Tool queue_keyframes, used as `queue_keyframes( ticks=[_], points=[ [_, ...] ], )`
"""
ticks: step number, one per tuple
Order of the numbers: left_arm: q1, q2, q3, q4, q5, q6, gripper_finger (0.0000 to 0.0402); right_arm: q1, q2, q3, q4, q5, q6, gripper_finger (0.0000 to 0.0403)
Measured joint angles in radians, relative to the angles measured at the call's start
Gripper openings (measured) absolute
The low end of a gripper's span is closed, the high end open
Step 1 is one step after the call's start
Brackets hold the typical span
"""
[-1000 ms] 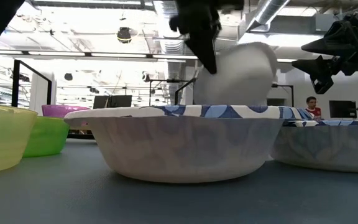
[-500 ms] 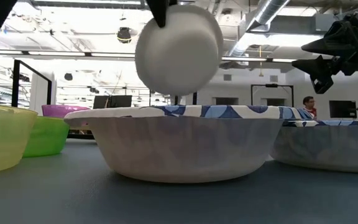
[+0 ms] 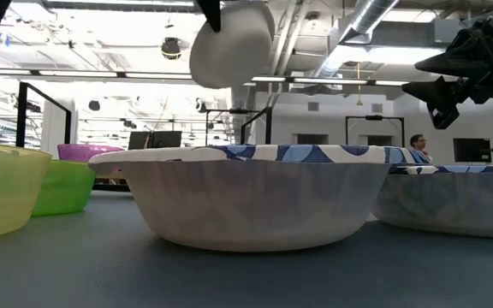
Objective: Place and stack bowls onto a shelf
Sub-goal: Stack the top right white-blue bowl on top of the other white-blue bowl on the shelf
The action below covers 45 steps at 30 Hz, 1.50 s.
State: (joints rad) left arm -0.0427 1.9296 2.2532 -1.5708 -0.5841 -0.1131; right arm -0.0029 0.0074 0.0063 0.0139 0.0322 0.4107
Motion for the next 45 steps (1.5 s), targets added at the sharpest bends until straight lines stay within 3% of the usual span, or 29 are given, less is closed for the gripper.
queue_keyframes(
  ticks=[5,14,20,30,45],
  points=[
    [0.099,-0.002,-0.050,-0.001,-0.027,-0.006,0.0000,0.000,0.000,0.000,0.000,0.000,0.000,0.0220],
    [0.208,-0.077,-0.419,-0.004,-0.044,-0.093,0.0000,0.000,0.000,0.000,0.000,0.002,-0.001,0.0220],
    [0.229,-0.081,-0.543,0.047,-0.092,-0.070,0.0000,0.000,0.000,0.000,0.002,0.017,-0.019,0.0220],
    [0.211,-0.080,-0.603,0.250,-0.075,0.171,0.0000,0.000,0.000,0.000,0.008,0.046,-0.018,0.0220],
    [0.269,-0.080,-0.620,0.286,-0.049,0.246,0.0000,0.000,0.000,0.000,0.008,0.049,-0.018,0.0220]
  ],
)
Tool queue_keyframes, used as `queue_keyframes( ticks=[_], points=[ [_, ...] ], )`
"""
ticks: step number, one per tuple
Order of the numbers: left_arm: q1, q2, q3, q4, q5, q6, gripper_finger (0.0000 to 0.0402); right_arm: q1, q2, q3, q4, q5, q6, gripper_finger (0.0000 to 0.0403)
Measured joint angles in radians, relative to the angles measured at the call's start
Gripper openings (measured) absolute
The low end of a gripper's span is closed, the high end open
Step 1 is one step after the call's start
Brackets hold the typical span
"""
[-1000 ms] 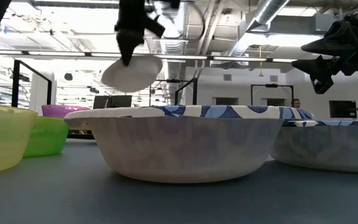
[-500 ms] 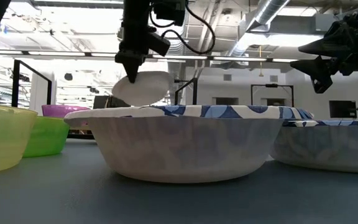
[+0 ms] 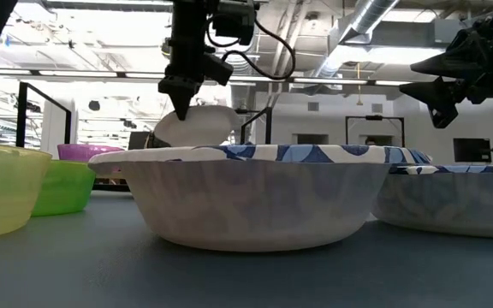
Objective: Place and stack bowls onto a shelf
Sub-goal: Stack the top right white-blue bowl on top of the other white-blue bowl on the shelf
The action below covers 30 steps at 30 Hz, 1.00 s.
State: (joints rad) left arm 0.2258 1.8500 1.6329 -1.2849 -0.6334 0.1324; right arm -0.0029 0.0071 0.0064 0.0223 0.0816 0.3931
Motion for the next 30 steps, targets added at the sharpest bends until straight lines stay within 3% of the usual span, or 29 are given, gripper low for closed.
queue_keyframes(
  ticks=[21,30],
  points=[
    [0.037,0.000,-0.001,0.019,0.001,0.021,0.0000,0.000,0.000,0.000,0.000,0.000,0.000,0.0220],
    [0.026,0.001,-0.085,0.042,-0.031,0.051,0.0000,0.000,0.000,0.000,0.000,-0.001,0.000,0.0220]
  ],
)
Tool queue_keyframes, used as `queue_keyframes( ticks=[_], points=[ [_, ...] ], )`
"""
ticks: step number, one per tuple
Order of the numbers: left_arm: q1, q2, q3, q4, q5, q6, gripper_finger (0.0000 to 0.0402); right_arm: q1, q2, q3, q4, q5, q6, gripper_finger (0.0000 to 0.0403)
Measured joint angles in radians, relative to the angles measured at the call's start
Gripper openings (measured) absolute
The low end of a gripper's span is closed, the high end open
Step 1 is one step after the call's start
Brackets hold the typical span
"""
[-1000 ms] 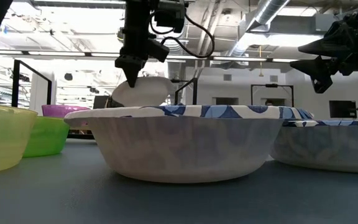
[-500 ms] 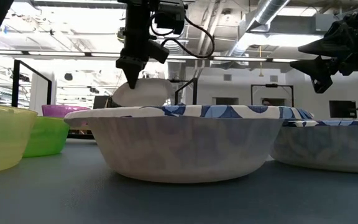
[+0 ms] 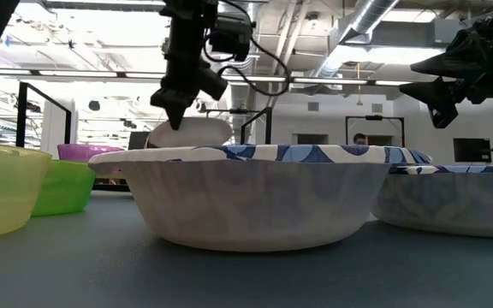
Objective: Place and stack bowls onto a shelf
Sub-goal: Stack the top right white-blue bowl on top of the other white-blue bowl on the shelf
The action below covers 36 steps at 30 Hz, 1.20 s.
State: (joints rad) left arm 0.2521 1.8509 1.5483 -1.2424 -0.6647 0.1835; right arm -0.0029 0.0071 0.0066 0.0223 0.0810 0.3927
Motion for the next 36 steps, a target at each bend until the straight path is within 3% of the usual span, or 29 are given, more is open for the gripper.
queue_keyframes(
  ticks=[4,16,36],
  points=[
    [-0.007,0.000,0.000,0.021,-0.037,-0.008,0.0000,0.000,0.000,0.000,0.000,0.000,-0.005,0.0220],
    [0.008,0.000,0.000,0.092,0.037,-0.009,0.0000,0.000,0.000,0.000,0.000,-0.001,-0.008,0.0220],
    [-0.014,0.000,-0.097,0.122,-0.024,-0.032,0.0001,0.000,0.000,0.000,0.000,-0.003,-0.008,0.0220]
  ],
)
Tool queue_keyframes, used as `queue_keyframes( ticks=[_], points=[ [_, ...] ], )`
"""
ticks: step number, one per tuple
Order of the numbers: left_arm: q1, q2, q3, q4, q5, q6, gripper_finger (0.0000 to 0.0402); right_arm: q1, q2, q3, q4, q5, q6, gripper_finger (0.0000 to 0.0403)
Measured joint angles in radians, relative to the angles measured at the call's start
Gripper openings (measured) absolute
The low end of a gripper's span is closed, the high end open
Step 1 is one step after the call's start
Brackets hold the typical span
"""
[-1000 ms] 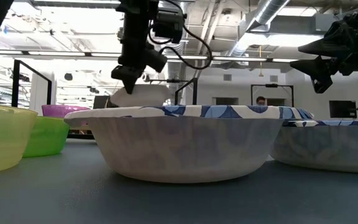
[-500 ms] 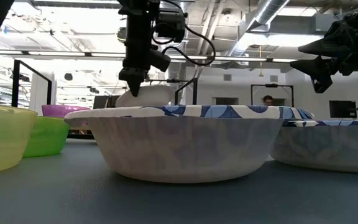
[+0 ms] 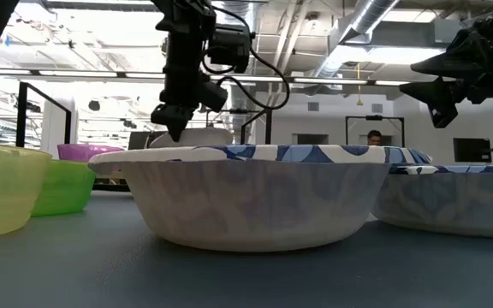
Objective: Place and stack bowls onto a shelf
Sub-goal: Stack the top right white-blue bowl on top of the other white-blue bowl on the shelf
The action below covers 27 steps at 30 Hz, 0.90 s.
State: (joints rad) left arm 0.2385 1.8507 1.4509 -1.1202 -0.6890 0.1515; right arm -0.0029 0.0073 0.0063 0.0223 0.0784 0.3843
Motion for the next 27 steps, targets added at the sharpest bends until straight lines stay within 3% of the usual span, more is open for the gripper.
queue_keyframes(
  ticks=[7,18,27],
  points=[
    [-0.009,0.000,0.000,0.001,-0.005,0.000,0.0029,0.000,0.000,0.000,0.000,0.000,0.000,0.0220],
    [-0.050,0.000,0.031,-0.052,0.004,0.019,0.0134,0.000,0.000,0.000,0.000,0.000,0.000,0.0220],
    [-0.050,0.000,0.213,-0.176,0.199,-0.071,0.0178,0.000,0.000,0.000,0.000,0.000,0.000,0.0220]
  ],
)
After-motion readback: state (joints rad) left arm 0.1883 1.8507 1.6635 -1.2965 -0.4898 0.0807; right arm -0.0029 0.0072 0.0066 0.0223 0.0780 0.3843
